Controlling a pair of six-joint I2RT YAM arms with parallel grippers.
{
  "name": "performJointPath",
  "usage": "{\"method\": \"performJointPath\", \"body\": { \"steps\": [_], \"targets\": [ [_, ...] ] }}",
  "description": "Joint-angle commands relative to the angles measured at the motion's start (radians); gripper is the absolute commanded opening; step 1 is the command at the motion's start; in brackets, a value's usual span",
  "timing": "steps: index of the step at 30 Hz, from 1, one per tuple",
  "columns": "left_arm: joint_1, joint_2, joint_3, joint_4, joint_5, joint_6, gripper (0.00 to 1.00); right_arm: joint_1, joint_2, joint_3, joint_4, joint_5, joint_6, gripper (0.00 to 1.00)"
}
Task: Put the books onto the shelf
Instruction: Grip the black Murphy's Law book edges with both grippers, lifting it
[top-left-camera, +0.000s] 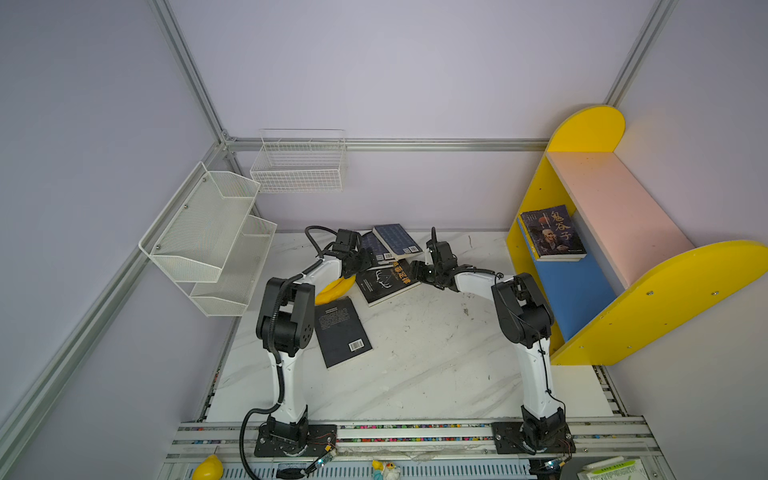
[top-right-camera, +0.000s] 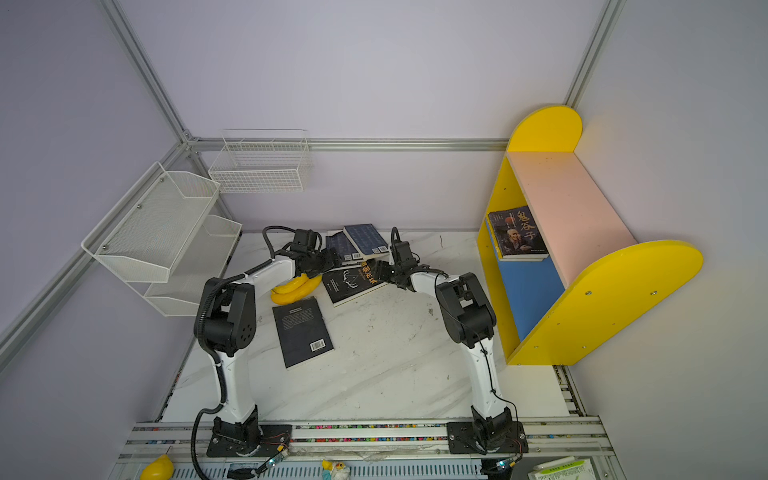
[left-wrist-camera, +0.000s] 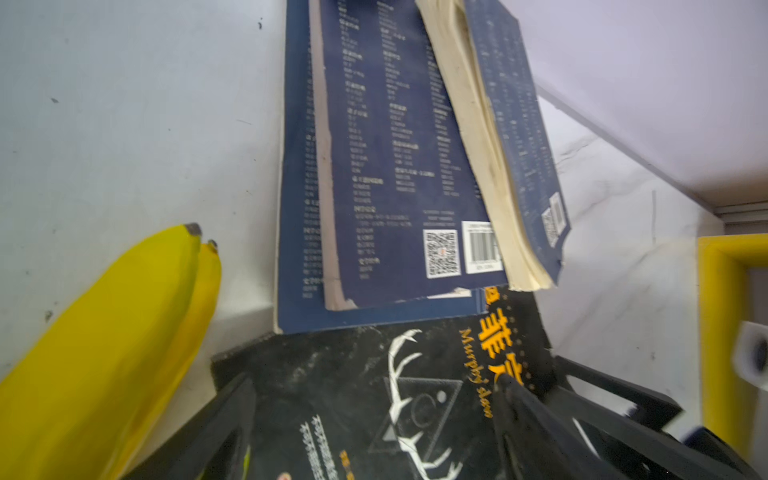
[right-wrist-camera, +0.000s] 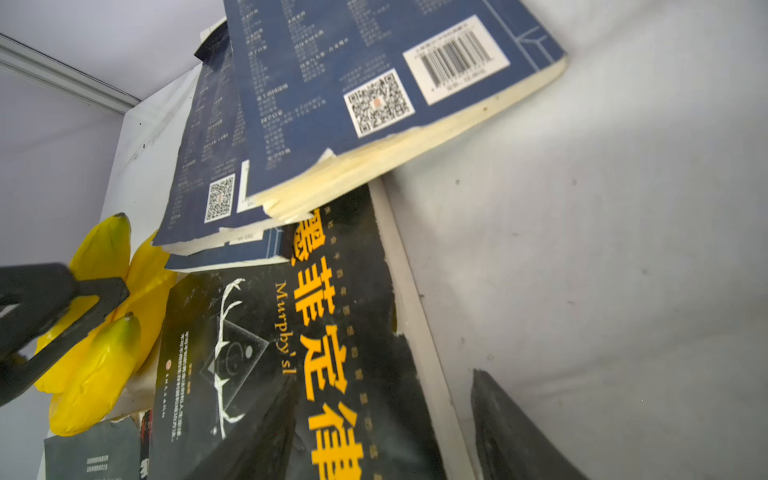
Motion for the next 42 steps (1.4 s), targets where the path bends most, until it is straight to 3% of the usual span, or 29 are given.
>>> {"method": "performJointPath", "body": {
  "steps": [1,11,25,34,42],
  "targets": [
    [0.01,0.055,0.066,0.029,-0.026,0.094,0.88,0.0,-0.065,-0.034,-0.039,0.041,-0.017,0.69],
    [-0.006,0.099,0.055,0.058,0.08,0.148,0.88,0.001,-0.136,-0.09,-0.066,0.122,-0.021,0.71],
    [-0.161,-0.076,-0.141,0.064,0.272,0.135,0.87,-0.011,-0.191,-0.144,-0.118,0.229,0.103,0.75],
    [-0.159,-0.03,-0.079,0.002,0.154,0.057,0.86,-0.017,-0.165,-0.161,-0.178,0.25,0.099,0.72],
    [-0.163,0.091,0.021,-0.034,0.198,0.017,0.83,0.004,-0.122,-0.169,-0.194,0.292,0.058,0.56]
  ]
}}
